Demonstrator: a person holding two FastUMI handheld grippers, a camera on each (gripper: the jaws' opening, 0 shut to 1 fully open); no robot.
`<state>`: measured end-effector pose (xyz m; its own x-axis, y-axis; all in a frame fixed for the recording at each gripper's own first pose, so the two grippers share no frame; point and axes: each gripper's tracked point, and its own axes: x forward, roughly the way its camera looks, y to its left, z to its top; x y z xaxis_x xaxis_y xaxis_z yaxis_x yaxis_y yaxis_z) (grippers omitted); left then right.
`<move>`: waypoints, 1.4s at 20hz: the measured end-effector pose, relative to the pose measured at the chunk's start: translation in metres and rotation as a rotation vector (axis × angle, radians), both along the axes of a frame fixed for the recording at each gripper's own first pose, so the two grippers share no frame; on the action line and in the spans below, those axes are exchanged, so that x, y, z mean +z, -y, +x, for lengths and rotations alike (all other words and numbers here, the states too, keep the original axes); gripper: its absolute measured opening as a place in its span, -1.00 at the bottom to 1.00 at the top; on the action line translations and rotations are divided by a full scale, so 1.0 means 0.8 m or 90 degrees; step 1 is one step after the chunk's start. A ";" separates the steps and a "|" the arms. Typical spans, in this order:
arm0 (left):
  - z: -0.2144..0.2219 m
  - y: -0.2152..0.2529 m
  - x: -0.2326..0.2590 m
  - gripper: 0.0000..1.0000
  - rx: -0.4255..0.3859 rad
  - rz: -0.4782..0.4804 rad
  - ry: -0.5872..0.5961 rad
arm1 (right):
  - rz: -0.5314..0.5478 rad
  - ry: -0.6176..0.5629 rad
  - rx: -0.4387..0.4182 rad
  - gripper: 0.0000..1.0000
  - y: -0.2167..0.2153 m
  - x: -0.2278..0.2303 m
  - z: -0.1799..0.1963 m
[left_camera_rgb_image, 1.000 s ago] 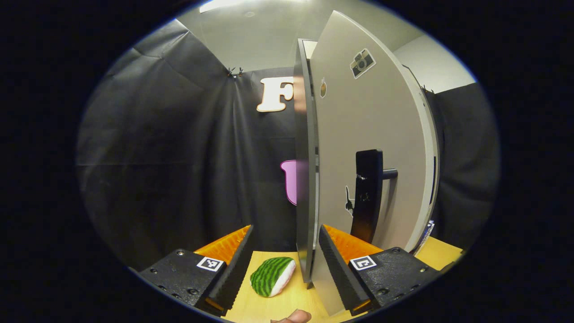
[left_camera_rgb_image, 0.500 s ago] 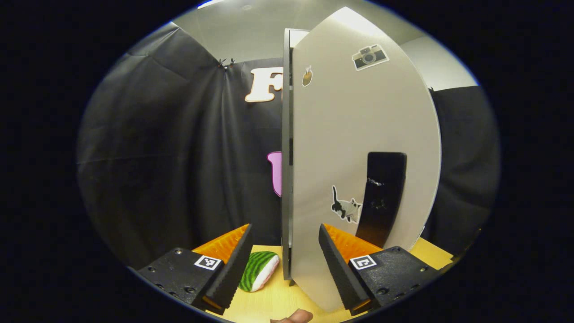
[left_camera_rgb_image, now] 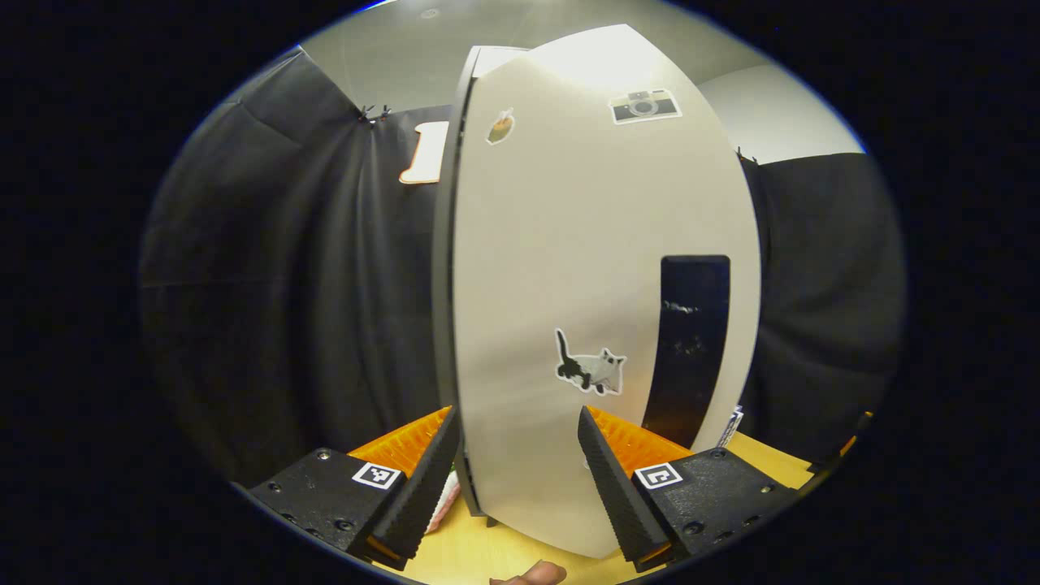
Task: Grab one shoe with the right hand and put it into the shoe cabinet, grab the other shoe with the left hand and put it into the shoe cabinet; then close the right door with the right hand and the left door with the left hand.
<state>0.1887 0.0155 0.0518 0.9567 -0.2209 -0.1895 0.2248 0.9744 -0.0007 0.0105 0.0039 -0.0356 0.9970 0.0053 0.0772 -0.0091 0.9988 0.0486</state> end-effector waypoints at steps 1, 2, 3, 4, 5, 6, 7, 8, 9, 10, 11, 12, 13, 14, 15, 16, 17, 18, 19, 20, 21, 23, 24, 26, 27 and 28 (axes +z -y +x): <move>-0.004 0.012 -0.015 0.79 -0.011 0.014 -0.016 | -0.003 0.000 -0.010 0.89 0.003 0.001 0.001; -0.007 0.018 -0.029 0.82 -0.013 0.032 -0.026 | -0.001 0.001 -0.018 0.90 0.001 0.000 -0.001; -0.013 0.019 -0.037 0.84 -0.012 0.050 -0.027 | 0.002 0.001 -0.019 0.90 0.000 -0.001 -0.004; -0.016 0.021 -0.039 0.88 -0.005 0.058 -0.014 | 0.006 0.001 -0.017 0.90 -0.001 -0.004 -0.003; -0.018 0.026 -0.041 0.88 -0.001 0.058 -0.003 | 0.007 -0.001 -0.014 0.90 -0.001 -0.006 0.001; -0.022 0.025 -0.040 0.87 -0.001 0.058 0.002 | 0.004 -0.005 -0.012 0.90 -0.002 -0.008 0.003; -0.026 0.024 -0.039 0.87 -0.003 0.050 0.003 | 0.000 -0.009 -0.012 0.90 -0.002 -0.010 0.005; -0.027 0.020 -0.037 0.87 -0.001 0.040 0.004 | -0.003 -0.013 -0.012 0.90 -0.003 -0.012 0.005; -0.028 0.014 -0.034 0.87 0.004 0.033 0.009 | -0.005 -0.017 -0.010 0.90 -0.007 -0.016 0.007; -0.030 0.012 -0.032 0.89 0.009 0.029 0.014 | -0.007 -0.021 -0.007 0.90 -0.011 -0.017 0.006; -0.033 0.010 -0.026 0.89 0.010 0.022 0.026 | -0.007 -0.023 -0.008 0.90 -0.013 -0.018 0.007; -0.041 0.009 -0.022 0.89 0.003 0.016 0.036 | -0.009 -0.024 -0.012 0.90 -0.015 -0.018 0.007; -0.048 0.007 -0.019 0.89 0.001 0.012 0.042 | -0.013 -0.024 -0.013 0.90 -0.017 -0.016 0.005; -0.059 0.003 -0.015 0.88 0.003 0.013 0.046 | -0.017 -0.021 -0.014 0.90 -0.020 -0.014 0.003; -0.068 0.000 -0.011 0.93 0.004 0.015 0.052 | -0.020 -0.018 -0.013 0.86 -0.022 -0.012 0.001; -0.078 -0.002 -0.007 0.89 0.002 0.016 0.056 | -0.023 -0.013 -0.012 0.86 -0.025 -0.008 -0.001; -0.089 -0.004 -0.003 0.89 0.002 0.017 0.064 | -0.024 -0.009 -0.011 0.86 -0.027 -0.005 -0.004; -0.097 -0.008 0.000 0.89 0.004 0.019 0.070 | -0.025 -0.005 -0.009 0.86 -0.030 -0.001 -0.006; -0.103 -0.011 0.001 0.89 0.011 0.018 0.074 | -0.025 -0.003 -0.007 0.86 -0.032 0.001 -0.007; -0.108 -0.012 0.001 0.89 0.016 0.020 0.077 | -0.027 -0.002 -0.004 0.90 -0.034 0.002 -0.009; -0.113 -0.013 0.003 0.89 0.020 0.022 0.084 | -0.027 -0.002 -0.004 0.90 -0.034 0.003 -0.011; -0.122 -0.015 0.003 0.89 0.031 0.032 0.095 | -0.028 0.001 -0.005 0.90 -0.036 0.007 -0.015; -0.126 -0.014 -0.001 0.89 0.033 0.039 0.092 | -0.029 0.003 -0.005 0.86 -0.038 0.008 -0.017; -0.136 -0.009 -0.008 0.89 0.034 0.035 0.086 | -0.029 0.005 -0.007 0.90 -0.040 0.009 -0.019; -0.140 -0.006 -0.013 0.89 0.034 0.031 0.083 | -0.029 0.007 -0.006 0.90 -0.042 0.011 -0.020; -0.144 -0.006 -0.019 0.89 0.036 0.026 0.079 | -0.031 0.009 -0.004 0.90 -0.044 0.013 -0.021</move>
<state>0.0732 0.0200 0.0366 0.9840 -0.1604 -0.0772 0.1654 0.9841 0.0640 -0.0063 0.0388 -0.0255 0.9959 0.0028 0.0906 -0.0027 1.0000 -0.0008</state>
